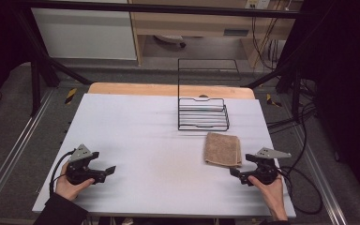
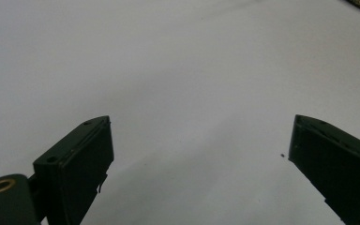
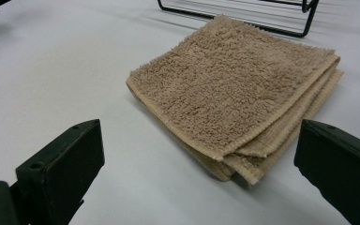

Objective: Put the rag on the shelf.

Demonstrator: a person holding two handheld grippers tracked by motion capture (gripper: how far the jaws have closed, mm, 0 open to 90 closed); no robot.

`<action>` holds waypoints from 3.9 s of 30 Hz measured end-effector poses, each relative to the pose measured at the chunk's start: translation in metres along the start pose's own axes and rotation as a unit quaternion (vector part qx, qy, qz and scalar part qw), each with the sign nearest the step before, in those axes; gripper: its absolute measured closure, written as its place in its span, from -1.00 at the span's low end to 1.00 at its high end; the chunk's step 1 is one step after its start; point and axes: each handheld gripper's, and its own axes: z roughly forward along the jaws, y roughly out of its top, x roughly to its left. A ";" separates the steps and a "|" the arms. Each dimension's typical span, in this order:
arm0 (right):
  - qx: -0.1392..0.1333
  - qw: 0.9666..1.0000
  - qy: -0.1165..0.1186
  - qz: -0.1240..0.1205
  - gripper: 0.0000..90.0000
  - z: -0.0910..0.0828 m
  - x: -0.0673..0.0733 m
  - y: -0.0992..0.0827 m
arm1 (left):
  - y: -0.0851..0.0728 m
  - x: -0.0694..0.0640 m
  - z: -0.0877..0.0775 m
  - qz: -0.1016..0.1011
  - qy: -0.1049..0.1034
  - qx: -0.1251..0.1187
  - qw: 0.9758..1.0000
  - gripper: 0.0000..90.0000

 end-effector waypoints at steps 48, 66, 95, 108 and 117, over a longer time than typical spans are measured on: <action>0.089 0.984 -0.002 -0.152 0.58 0.082 0.044 0.031 | 0.000 -0.002 0.002 0.001 0.000 0.008 1.000 -0.83; 0.077 0.986 -0.006 -0.147 0.95 0.077 0.044 0.036 | 0.000 -0.001 0.002 -0.001 0.000 0.007 1.000 -0.81; 0.055 0.978 0.114 -0.164 0.95 0.080 0.097 0.044 | 0.000 -0.001 0.001 -0.001 0.001 0.007 1.000 -0.81; 0.068 0.969 0.159 -0.178 0.95 0.089 0.122 0.041 | 0.000 -0.001 0.001 -0.001 0.000 0.007 1.000 -0.81; 0.085 0.965 0.169 -0.179 0.88 0.096 0.125 0.035 | 0.000 -0.002 0.002 -0.001 0.000 0.007 1.000 -0.81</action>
